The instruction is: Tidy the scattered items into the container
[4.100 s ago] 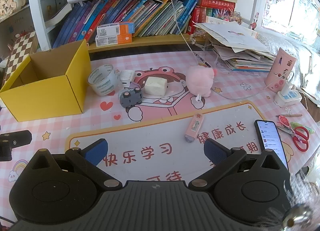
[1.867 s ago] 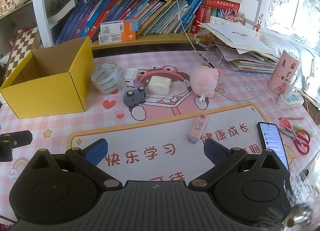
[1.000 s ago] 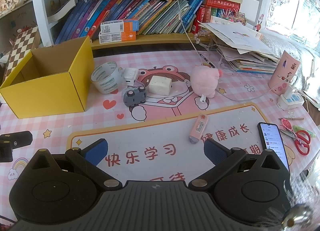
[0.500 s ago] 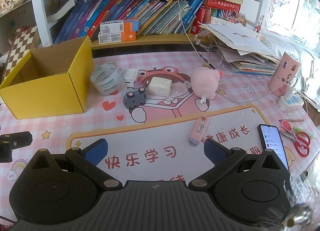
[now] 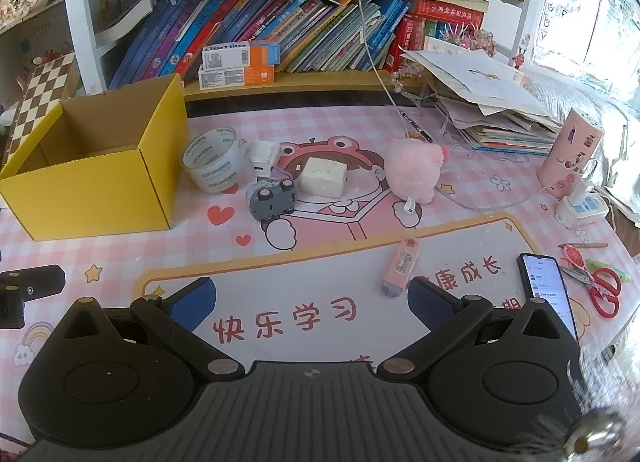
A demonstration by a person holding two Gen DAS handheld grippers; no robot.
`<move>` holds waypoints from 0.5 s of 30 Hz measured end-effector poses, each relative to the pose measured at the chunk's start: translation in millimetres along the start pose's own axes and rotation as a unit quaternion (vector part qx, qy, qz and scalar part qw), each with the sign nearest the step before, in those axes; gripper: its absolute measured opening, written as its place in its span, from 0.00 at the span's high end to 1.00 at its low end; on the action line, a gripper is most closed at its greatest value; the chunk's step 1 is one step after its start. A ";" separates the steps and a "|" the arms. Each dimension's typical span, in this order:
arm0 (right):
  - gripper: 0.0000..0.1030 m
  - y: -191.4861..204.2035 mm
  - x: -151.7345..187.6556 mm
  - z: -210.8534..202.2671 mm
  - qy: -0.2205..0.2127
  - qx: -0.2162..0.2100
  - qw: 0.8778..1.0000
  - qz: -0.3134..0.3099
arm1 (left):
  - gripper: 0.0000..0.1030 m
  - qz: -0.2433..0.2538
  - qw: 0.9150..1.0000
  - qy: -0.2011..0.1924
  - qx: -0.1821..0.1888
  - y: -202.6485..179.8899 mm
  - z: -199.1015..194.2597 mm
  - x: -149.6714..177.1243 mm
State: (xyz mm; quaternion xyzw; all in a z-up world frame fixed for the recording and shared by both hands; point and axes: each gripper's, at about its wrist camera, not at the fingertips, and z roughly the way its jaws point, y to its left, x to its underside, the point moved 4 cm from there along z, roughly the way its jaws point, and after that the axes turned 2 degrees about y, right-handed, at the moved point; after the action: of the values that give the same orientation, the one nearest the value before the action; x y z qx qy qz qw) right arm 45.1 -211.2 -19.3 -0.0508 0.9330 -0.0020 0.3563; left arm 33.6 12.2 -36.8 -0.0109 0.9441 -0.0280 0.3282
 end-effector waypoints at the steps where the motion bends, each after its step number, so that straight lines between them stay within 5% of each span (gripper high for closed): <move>1: 0.00 0.1 0.0 0.1 0.000 0.000 1.000 0.000 | 0.00 0.001 1.000 0.001 0.001 0.0 0.0 0.2; 15: 0.00 1.9 0.0 0.3 0.001 0.003 1.000 -0.002 | 0.00 0.011 1.000 0.004 0.018 -4.5 1.9 -1.5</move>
State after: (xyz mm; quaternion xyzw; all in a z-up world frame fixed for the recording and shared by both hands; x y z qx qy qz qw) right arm 45.1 -209.3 -19.6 -0.0517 0.9331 -0.0060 0.3558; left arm 35.9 7.7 -37.1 0.0058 0.9449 -0.0412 0.3248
